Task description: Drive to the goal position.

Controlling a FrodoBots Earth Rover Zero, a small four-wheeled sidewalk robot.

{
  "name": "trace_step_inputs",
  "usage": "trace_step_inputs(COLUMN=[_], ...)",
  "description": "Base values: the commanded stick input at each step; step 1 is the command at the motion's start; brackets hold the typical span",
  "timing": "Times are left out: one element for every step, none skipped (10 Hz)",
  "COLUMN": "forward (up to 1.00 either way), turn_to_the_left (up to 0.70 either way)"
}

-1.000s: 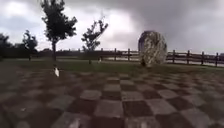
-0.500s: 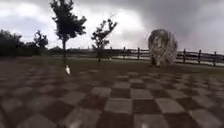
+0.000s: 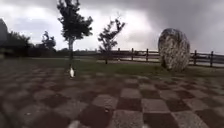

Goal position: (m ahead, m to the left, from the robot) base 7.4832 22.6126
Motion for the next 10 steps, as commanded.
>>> trace_step_inputs(forward=[0.70, 0.70, 0.70, 0.70, 0.70, 0.70, 0.70, 0.70, 0.70, 0.70], turn_to_the_left=[0.27, 0.27, 0.27, 0.27, 0.27, 0.27, 0.27, 0.27, 0.27, 0.27])
